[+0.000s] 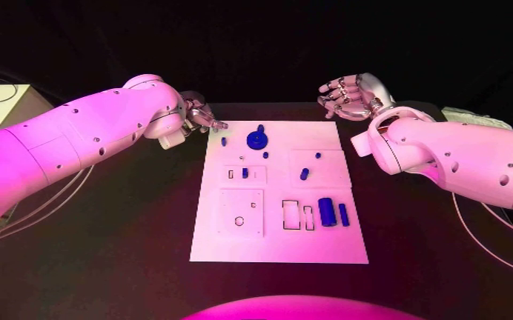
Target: Assemble the parts on the task board
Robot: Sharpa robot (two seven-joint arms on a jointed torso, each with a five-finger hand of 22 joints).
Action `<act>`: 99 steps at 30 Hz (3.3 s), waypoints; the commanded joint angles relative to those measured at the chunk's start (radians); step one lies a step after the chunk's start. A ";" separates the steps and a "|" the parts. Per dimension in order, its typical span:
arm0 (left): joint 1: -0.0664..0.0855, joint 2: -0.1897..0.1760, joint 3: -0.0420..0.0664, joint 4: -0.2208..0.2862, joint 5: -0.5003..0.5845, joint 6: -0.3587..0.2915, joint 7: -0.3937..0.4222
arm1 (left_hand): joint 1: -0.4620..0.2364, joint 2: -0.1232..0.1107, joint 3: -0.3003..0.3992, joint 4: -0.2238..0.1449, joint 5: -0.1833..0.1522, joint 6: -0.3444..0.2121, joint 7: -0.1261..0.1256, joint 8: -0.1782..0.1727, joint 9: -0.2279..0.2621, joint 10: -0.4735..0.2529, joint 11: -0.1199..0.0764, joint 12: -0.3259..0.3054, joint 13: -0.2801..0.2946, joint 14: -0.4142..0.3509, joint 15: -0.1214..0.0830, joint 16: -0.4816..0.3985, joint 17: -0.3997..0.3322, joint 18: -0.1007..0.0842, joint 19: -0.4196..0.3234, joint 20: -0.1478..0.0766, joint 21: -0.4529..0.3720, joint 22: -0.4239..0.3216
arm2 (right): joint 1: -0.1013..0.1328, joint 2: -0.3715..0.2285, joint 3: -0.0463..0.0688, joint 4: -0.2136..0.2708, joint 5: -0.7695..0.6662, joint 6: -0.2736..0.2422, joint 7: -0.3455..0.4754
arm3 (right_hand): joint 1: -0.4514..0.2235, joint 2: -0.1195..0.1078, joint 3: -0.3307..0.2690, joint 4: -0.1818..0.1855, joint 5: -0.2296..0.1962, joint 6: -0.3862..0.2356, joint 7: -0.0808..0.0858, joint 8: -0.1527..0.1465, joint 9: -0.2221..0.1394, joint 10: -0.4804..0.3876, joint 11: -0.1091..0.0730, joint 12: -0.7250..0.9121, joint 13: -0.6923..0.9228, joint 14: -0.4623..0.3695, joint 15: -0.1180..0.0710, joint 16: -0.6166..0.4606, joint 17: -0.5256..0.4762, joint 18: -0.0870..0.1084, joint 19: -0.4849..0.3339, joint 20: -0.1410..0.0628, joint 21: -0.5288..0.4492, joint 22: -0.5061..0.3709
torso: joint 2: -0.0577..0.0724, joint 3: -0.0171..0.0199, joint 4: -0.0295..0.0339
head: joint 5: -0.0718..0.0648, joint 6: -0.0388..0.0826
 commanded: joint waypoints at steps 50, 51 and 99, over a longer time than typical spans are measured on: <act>0.000 0.096 -0.033 -0.121 -0.042 0.157 -0.001 | -0.018 0.039 -0.023 -0.005 0.001 0.033 -0.013 0.029 -0.011 0.006 -0.012 0.016 0.014 0.087 -0.009 0.004 0.211 0.010 0.009 -0.002 0.004 0.015 | 0.000 0.022 0.000 -0.011 0.080 -0.030 0.186 | -0.030 0.021 0.036 -0.077 0.038 0.005 0.027 -0.068 -0.028 0.059 0.028 -0.174 -0.226 -0.012 0.033 -0.230 -0.147 0.010 -0.021 0.034 -0.122 -0.154 | 0.001 0.0002 -0.0009 | 0.000 -0.023; 0.000 0.096 -0.034 -0.121 -0.042 0.157 -0.001 | -0.018 0.039 -0.023 -0.005 0.001 0.033 -0.013 0.029 -0.011 0.006 -0.012 0.016 0.014 0.087 -0.009 0.004 0.211 0.010 0.009 -0.002 0.004 0.015 | 0.000 0.022 0.000 -0.011 0.080 -0.029 0.185 | -0.030 0.021 0.036 -0.077 0.038 0.005 0.027 -0.068 -0.028 0.059 0.028 -0.174 -0.226 -0.012 0.033 -0.230 -0.147 0.010 -0.021 0.034 -0.122 -0.154 | 0.001 0.0003 -0.0013 | 0.001 -0.024; -0.012 -0.104 -0.039 0.203 0.174 -0.033 0.020 | 0.082 0.045 0.400 -0.158 -0.024 -0.013 -0.042 0.227 0.136 0.017 -0.041 0.019 0.005 0.084 -0.034 -0.001 0.201 0.009 0.011 -0.024 0.005 0.024 | -0.001 0.017 -0.001 -0.024 0.080 -0.003 0.156 | -0.042 0.025 0.038 -0.082 0.069 0.007 0.028 -0.076 -0.030 0.063 0.029 -0.185 -0.232 -0.002 0.035 -0.250 -0.168 0.009 -0.015 0.035 -0.131 -0.173 | -0.012 0.0007 0.0075 | 0.003 -0.031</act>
